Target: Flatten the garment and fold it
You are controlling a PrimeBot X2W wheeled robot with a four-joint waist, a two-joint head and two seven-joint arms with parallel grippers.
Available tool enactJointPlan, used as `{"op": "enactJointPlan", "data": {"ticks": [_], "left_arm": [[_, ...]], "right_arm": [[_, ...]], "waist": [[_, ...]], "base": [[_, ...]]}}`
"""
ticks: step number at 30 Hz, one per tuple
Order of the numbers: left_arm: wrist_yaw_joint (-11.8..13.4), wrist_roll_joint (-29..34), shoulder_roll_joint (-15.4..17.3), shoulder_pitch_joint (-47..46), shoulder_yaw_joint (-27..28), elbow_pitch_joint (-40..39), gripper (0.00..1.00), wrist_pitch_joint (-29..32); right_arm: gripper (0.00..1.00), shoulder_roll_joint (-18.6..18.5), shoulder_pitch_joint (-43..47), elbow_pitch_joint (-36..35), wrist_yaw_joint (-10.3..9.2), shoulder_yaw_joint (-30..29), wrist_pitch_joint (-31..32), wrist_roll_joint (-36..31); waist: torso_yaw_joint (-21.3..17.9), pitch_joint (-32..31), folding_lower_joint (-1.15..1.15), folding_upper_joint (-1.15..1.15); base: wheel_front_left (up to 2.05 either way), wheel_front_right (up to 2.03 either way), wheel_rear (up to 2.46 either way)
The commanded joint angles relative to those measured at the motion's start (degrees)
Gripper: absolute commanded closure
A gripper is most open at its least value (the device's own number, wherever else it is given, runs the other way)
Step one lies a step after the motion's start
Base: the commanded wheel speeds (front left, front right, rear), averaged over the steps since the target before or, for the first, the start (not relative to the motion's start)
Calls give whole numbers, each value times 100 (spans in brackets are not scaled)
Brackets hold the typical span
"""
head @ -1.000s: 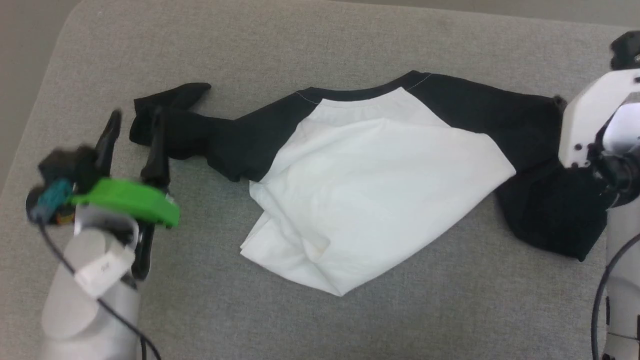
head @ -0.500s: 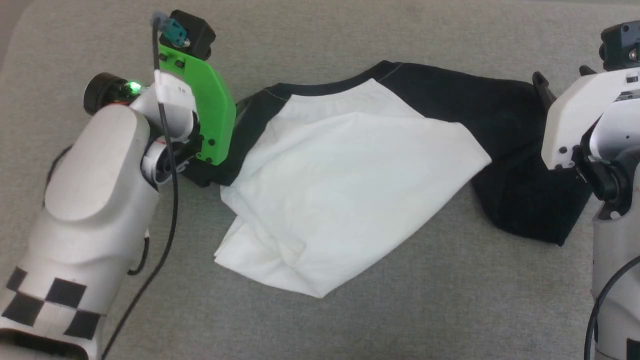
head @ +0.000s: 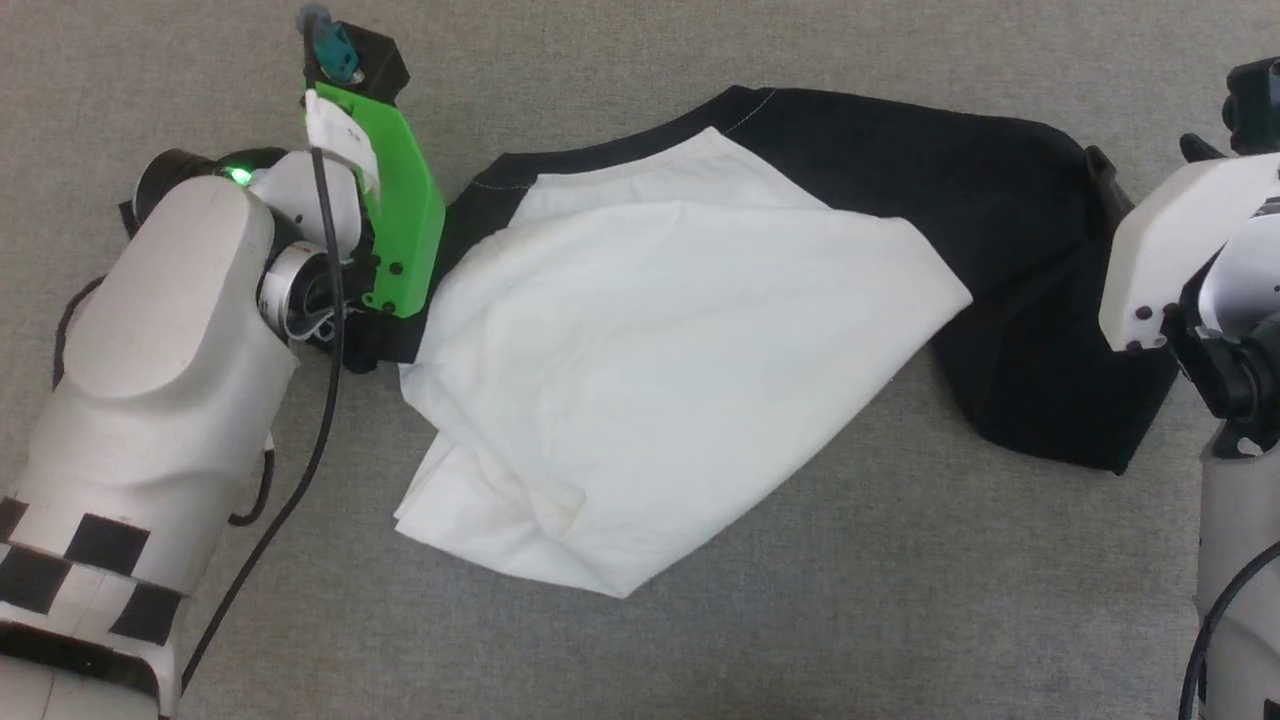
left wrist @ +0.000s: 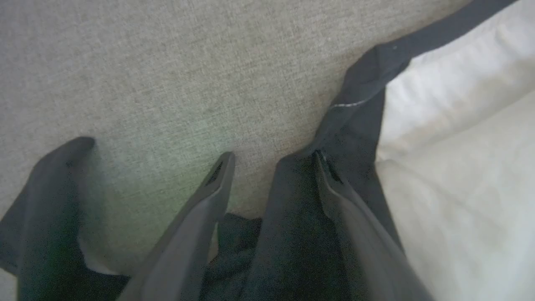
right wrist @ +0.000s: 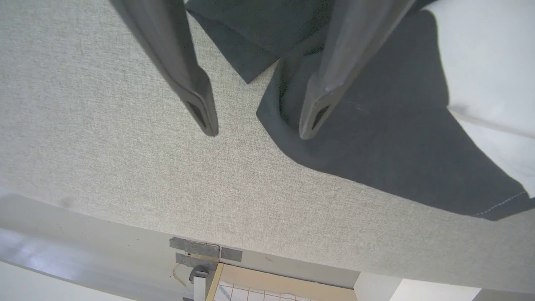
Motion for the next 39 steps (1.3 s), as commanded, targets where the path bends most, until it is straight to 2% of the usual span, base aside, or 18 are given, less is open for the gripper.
{"op": "enactJointPlan", "data": {"ticks": [1, 2, 9, 15, 21, 30, 39], "left_arm": [[-21, -116, -115, 53, -96, 86, 78, 107], [-21, -191, -144, 67, -104, 98, 100, 160], [-22, -398, -174, 87, -170, 50, 100, 182], [-22, -605, -242, 16, 32, -95, 100, -472], [-22, -830, -138, -28, 96, -280, 100, -488], [-19, -848, -5, -147, 131, -506, 100, -505], [-17, -841, 63, -211, 124, -611, 100, -524]], "right_arm": [[0, -14, 67, -23, -8, -15, -30, -36], [0, -11, 68, -17, -8, -22, -39, -44], [0, -3, 45, 9, -8, -51, -132, -88], [0, -115, -112, 14, -8, 216, -207, -13], [0, -601, -877, 405, -8, 1368, 258, 189], [0, -1221, -2185, 1609, -8, 3212, 1457, 560], [0, -1252, -2675, 2332, -8, 4161, 2452, 884]], "waist": [[29, 3, -1, 0], [37, 1, -1, 0], [97, -13, -1, 0], [229, -165, -1, 0], [261, -98, -1, 0], [347, 287, -1, 0], [388, 486, -1, 0]], "base": [[0, 0, 0], [0, 0, 0], [0, 0, 0], [0, 0, 0], [0, 0, 0], [0, 0, 0], [0, 0, 0]]}}
